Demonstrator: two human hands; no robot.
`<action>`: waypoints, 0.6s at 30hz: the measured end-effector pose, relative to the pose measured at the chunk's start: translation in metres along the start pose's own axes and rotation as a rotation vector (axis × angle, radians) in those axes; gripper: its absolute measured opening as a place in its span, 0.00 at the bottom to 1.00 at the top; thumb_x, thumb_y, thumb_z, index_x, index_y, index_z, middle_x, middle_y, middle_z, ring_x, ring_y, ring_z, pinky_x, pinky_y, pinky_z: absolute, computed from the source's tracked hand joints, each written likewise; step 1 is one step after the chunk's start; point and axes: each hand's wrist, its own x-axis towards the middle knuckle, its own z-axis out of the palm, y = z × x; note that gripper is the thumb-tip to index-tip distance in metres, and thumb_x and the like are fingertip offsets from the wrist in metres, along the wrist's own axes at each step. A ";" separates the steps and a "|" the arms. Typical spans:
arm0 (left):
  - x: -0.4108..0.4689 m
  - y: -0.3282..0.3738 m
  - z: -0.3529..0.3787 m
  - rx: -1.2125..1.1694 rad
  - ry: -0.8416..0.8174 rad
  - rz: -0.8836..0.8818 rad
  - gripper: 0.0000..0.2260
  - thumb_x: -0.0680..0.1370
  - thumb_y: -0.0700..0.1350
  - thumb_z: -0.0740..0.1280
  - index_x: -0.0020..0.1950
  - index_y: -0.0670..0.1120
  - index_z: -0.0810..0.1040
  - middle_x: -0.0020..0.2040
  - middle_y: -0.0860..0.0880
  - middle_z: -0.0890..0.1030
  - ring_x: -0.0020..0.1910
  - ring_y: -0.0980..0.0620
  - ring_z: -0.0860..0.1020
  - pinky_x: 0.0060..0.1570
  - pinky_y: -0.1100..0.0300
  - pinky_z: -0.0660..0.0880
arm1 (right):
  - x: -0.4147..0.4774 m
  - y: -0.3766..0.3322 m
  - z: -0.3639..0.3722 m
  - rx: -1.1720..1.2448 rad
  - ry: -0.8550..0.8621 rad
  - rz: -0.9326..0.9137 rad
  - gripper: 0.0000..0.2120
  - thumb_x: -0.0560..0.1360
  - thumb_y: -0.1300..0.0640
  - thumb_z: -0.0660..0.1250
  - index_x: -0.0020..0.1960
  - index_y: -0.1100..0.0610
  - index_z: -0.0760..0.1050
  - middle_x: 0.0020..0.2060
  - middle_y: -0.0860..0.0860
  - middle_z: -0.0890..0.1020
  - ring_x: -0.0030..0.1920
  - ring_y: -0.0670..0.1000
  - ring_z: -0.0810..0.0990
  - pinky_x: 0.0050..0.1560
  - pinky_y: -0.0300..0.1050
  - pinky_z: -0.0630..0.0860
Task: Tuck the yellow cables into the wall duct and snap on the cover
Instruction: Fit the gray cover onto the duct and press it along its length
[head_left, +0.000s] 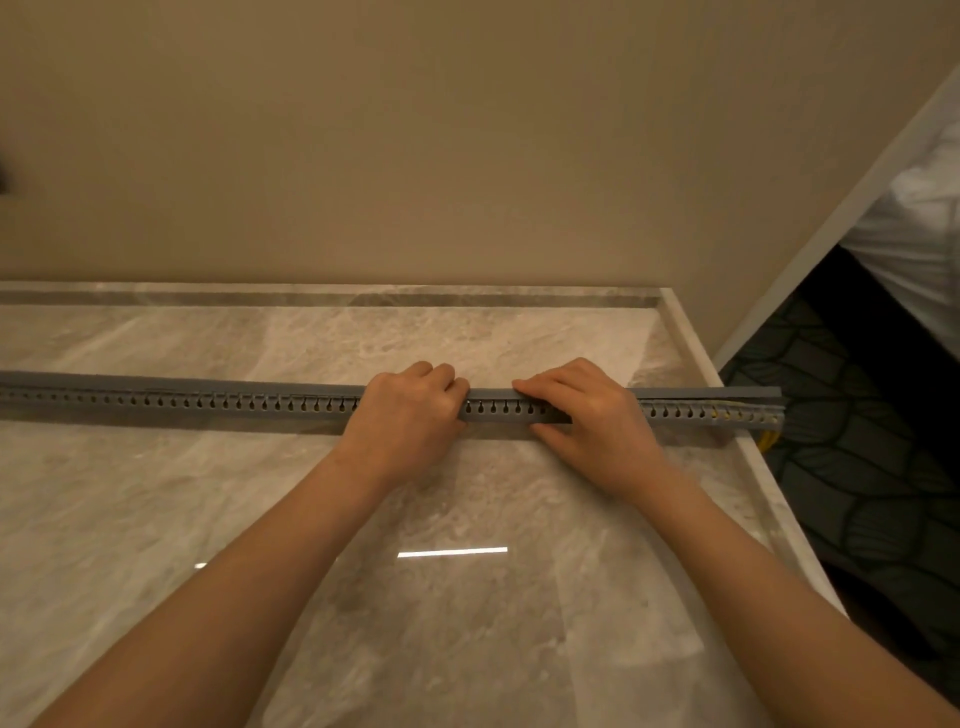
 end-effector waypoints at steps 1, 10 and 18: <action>0.000 0.000 0.000 -0.004 -0.006 -0.003 0.11 0.62 0.42 0.79 0.39 0.39 0.81 0.31 0.44 0.79 0.28 0.45 0.77 0.21 0.60 0.70 | 0.000 0.002 -0.004 0.005 -0.009 0.011 0.19 0.63 0.65 0.77 0.53 0.61 0.80 0.45 0.54 0.83 0.45 0.55 0.79 0.41 0.50 0.78; 0.000 0.000 0.000 -0.001 -0.001 -0.009 0.11 0.61 0.42 0.79 0.38 0.40 0.81 0.30 0.45 0.79 0.27 0.47 0.77 0.21 0.61 0.69 | 0.007 0.009 -0.017 -0.074 -0.039 0.090 0.15 0.60 0.54 0.80 0.45 0.57 0.83 0.35 0.52 0.83 0.38 0.54 0.80 0.33 0.51 0.76; 0.001 0.000 -0.002 -0.009 -0.025 -0.005 0.11 0.62 0.43 0.78 0.38 0.39 0.81 0.31 0.45 0.79 0.28 0.45 0.77 0.21 0.59 0.69 | 0.014 0.014 -0.019 -0.084 -0.053 0.057 0.13 0.59 0.53 0.80 0.41 0.56 0.84 0.31 0.51 0.83 0.34 0.53 0.80 0.31 0.44 0.73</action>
